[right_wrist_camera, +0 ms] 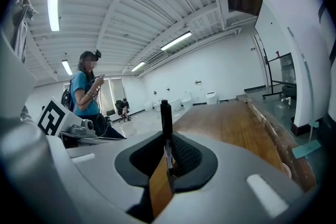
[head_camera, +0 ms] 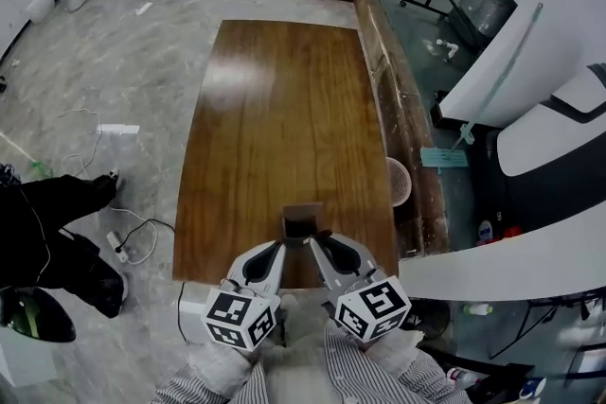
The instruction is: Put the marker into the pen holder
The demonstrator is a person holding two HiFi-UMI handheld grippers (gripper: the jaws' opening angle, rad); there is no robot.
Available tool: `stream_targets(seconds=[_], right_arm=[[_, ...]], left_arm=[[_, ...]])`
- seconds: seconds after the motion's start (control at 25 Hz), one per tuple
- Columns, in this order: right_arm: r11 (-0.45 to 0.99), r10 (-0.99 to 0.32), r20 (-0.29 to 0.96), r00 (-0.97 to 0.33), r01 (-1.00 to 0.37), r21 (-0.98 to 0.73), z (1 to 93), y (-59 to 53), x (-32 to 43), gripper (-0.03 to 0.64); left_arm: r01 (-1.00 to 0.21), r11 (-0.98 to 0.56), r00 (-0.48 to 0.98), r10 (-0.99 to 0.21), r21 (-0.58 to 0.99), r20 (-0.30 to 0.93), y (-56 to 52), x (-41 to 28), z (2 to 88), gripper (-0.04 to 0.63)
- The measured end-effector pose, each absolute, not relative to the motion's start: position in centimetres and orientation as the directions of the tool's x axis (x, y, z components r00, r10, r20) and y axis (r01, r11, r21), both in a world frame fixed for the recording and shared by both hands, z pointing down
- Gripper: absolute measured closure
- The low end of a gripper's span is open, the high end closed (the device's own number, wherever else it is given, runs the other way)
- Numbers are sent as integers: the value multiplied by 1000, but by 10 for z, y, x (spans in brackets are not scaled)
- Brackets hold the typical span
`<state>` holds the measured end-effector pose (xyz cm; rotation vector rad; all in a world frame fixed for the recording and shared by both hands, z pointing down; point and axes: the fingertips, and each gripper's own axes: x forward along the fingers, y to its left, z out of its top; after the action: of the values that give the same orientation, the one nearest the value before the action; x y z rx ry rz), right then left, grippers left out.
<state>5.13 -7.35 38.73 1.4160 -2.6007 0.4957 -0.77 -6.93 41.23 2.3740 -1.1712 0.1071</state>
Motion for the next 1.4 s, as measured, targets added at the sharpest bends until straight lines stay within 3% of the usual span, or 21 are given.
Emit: stream_targets(seconds=[0.72, 0.88, 1.4], right_arm=[[509, -732, 432, -526, -845, -165, 470, -110, 43, 574], [551, -707, 478, -522, -830, -91, 482, -111, 38, 574], [584, -636, 568, -522, -807, -88, 507, -105, 26, 574]], left_arm=[[-778, -427, 607, -700, 461, 377, -82, -17, 483, 588], [-778, -401, 599, -704, 484, 380, -85, -23, 492, 588], [-776, -398, 602, -699, 488, 387, -90, -23, 500, 588]])
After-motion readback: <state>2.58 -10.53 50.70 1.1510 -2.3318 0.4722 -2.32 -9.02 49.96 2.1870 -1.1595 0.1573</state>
